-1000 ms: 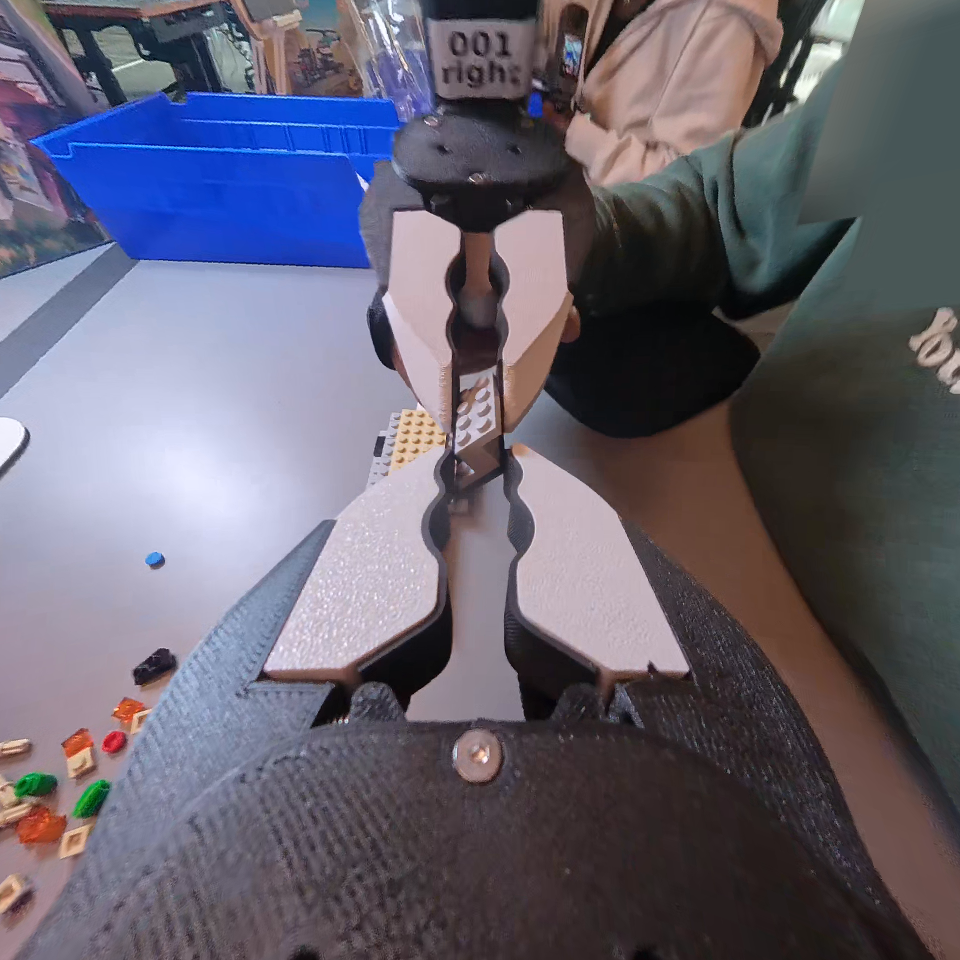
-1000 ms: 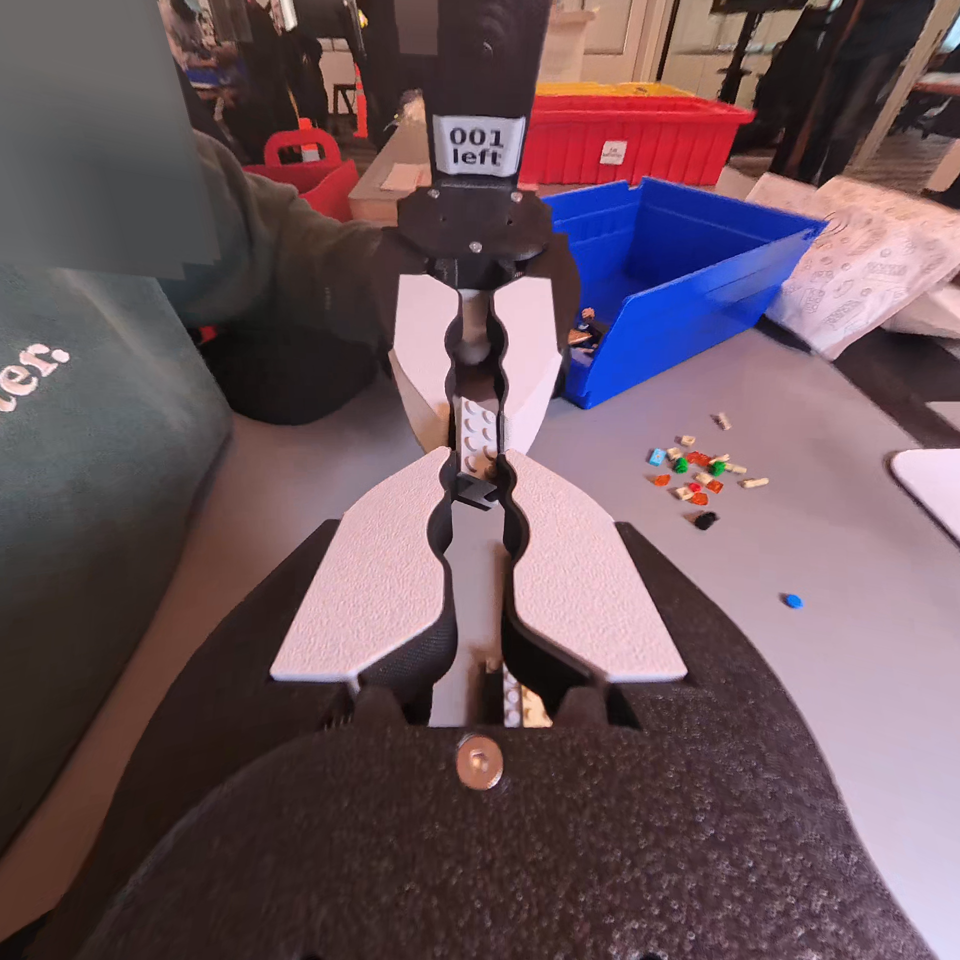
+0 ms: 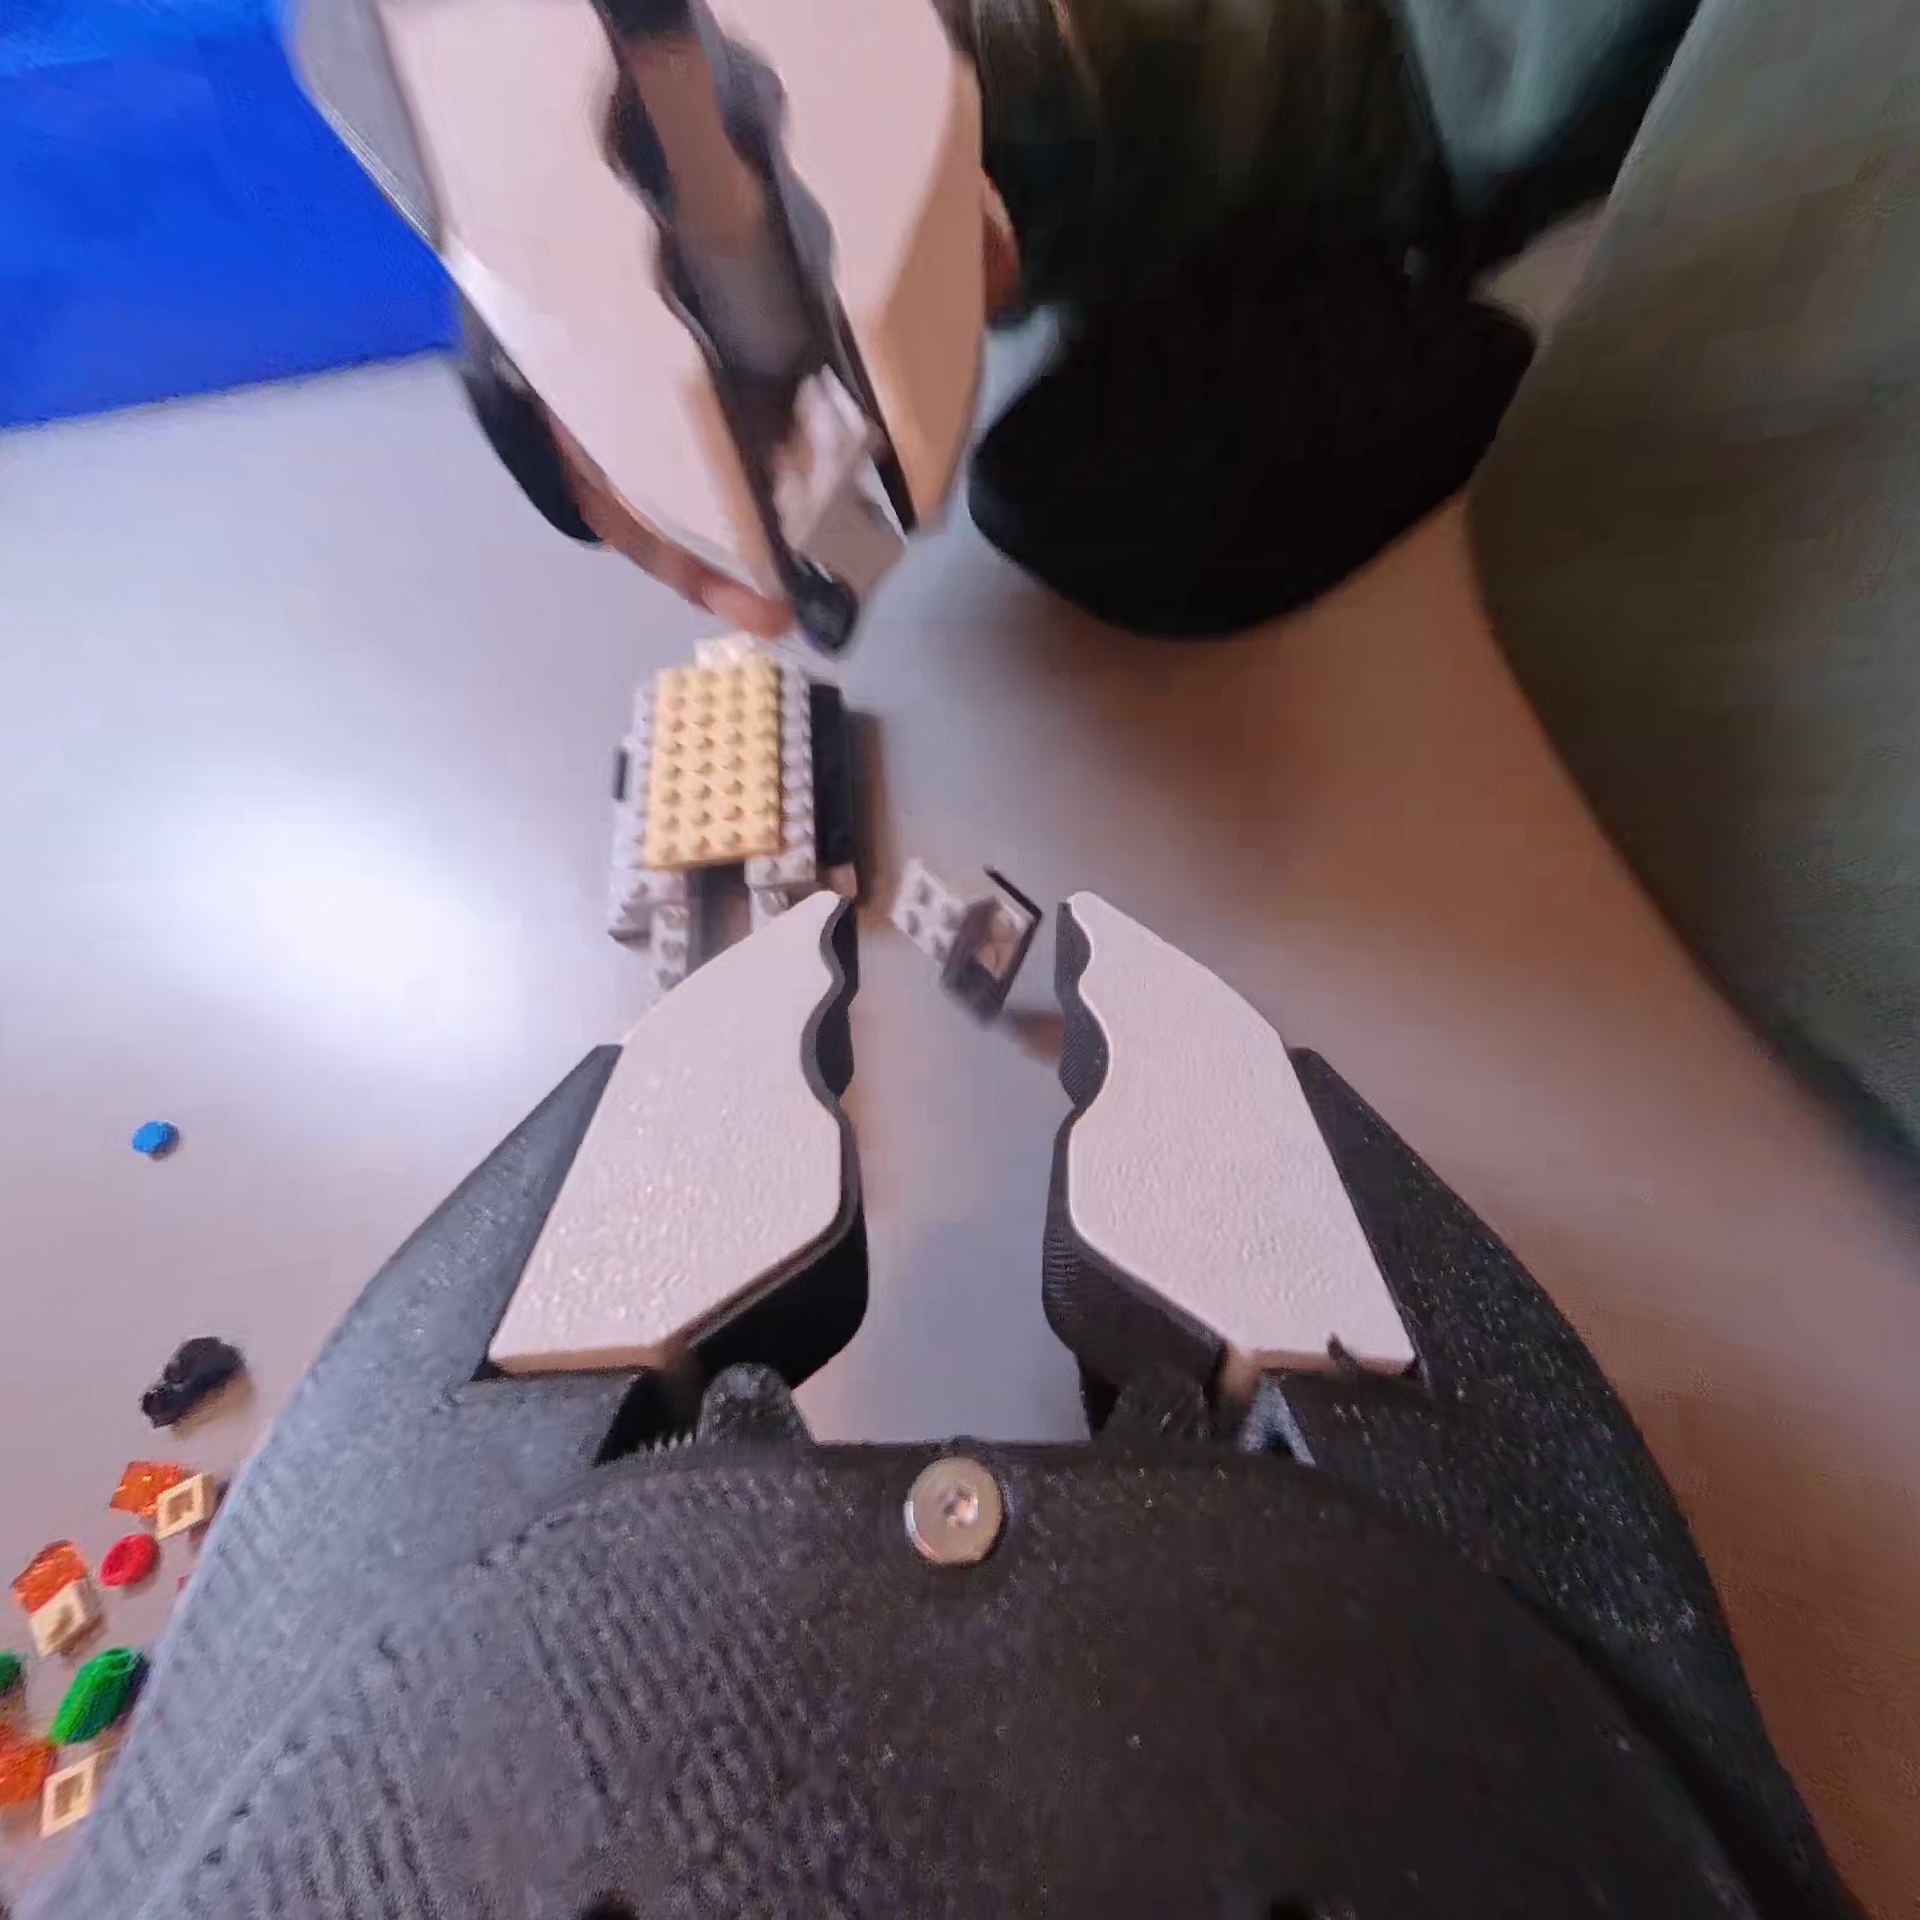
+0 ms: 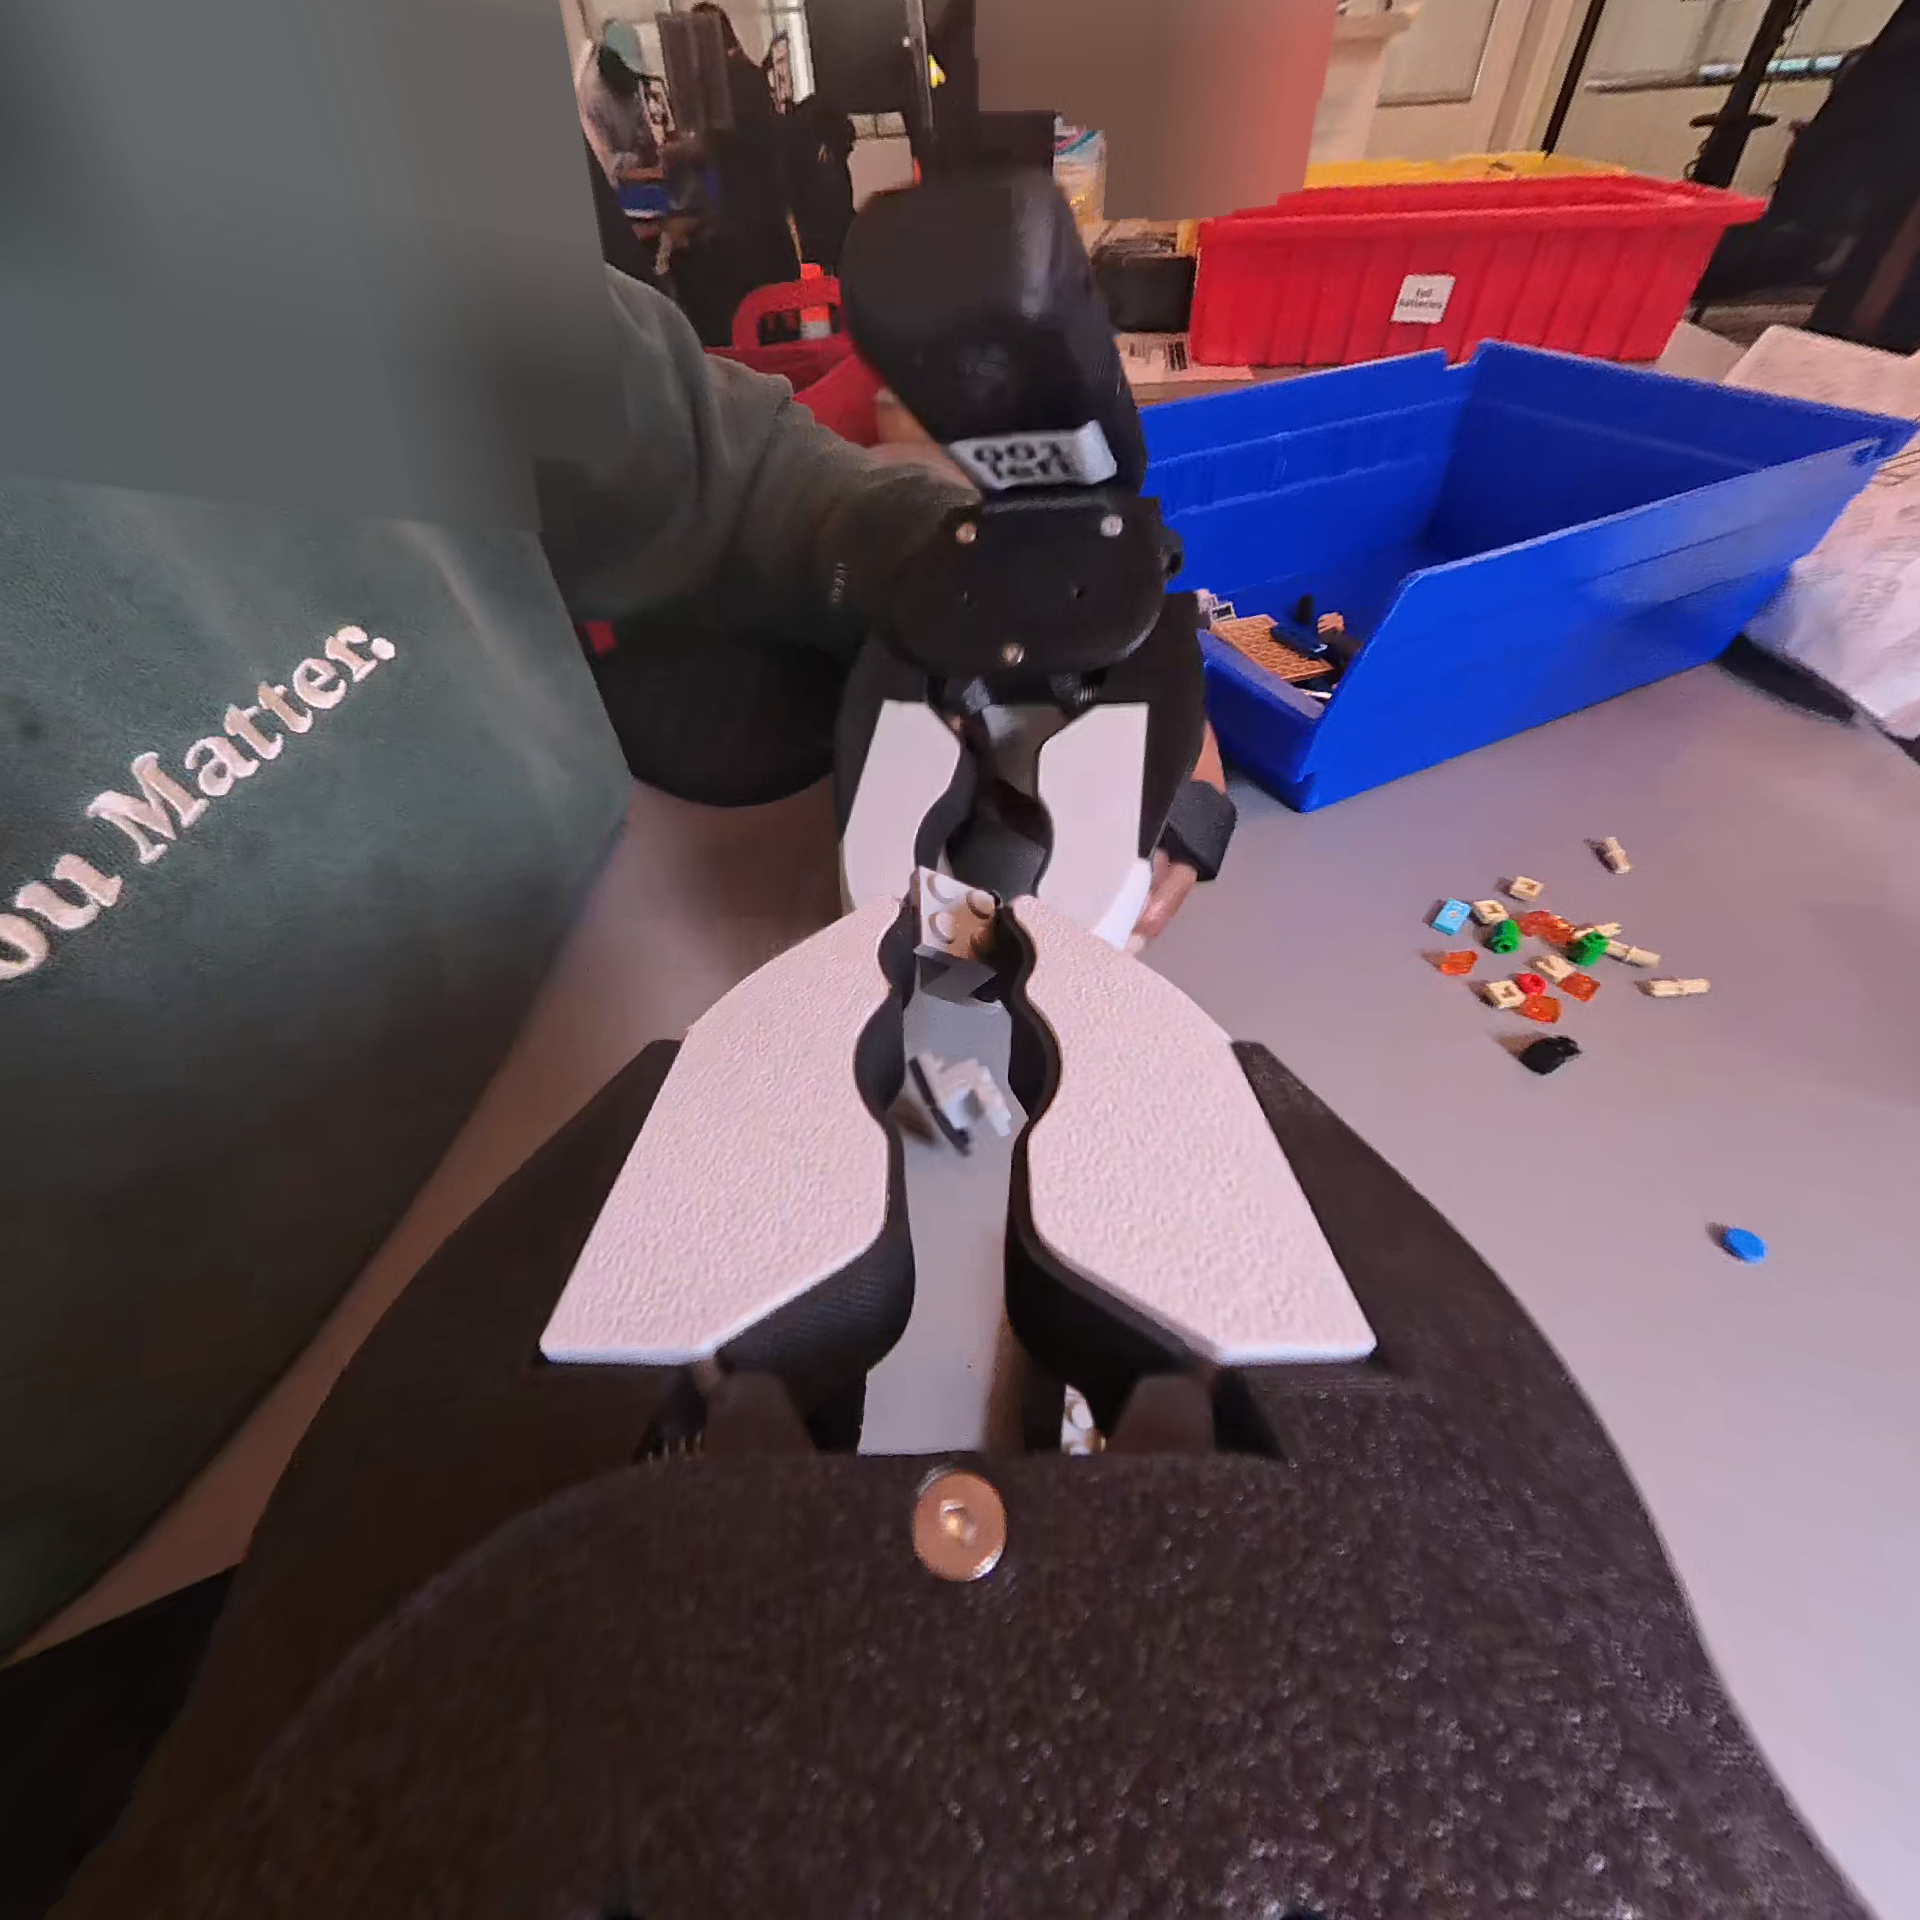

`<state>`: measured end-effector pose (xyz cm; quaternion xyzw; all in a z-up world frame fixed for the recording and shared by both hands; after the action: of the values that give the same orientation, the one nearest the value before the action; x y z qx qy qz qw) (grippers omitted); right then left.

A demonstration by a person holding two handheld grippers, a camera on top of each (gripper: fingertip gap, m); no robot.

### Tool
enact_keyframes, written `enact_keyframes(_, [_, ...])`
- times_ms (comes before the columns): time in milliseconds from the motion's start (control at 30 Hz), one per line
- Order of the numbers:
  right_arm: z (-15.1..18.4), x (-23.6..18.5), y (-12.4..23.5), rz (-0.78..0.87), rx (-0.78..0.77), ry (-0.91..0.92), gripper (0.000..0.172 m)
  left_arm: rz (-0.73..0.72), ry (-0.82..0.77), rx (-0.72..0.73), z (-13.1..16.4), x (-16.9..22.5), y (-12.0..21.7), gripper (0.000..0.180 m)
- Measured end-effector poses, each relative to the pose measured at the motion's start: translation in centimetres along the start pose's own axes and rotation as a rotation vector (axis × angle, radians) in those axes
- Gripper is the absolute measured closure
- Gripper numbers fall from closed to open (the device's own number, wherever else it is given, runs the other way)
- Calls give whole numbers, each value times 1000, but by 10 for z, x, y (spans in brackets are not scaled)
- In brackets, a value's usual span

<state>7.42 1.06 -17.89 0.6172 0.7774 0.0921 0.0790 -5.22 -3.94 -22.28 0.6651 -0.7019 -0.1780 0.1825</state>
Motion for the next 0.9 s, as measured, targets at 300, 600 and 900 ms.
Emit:
enact_keyframes(300, [-1,5,-7,-81,9,-273,157,-275,-239,96,-34,1,21,173])
enact_keyframes(600, [1,11,-10,-78,-11,-405,157,-295,-254,56,-33,2,18,175])
enact_keyframes(900, [0,-6,-13,83,-12,61,166,-24,155,177,-22,-8,19,176])
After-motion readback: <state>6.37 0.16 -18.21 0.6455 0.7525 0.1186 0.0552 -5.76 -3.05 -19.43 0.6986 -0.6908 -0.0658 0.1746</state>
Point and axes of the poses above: each gripper's, where its closed fingertips meet, y back along the fingers, z out of its underside, x = y × z across the jaws, the point moved 7 cm from there along y, back along the fingers, and after that the axes turned 13 degrees about z, right-handed, at the moved point
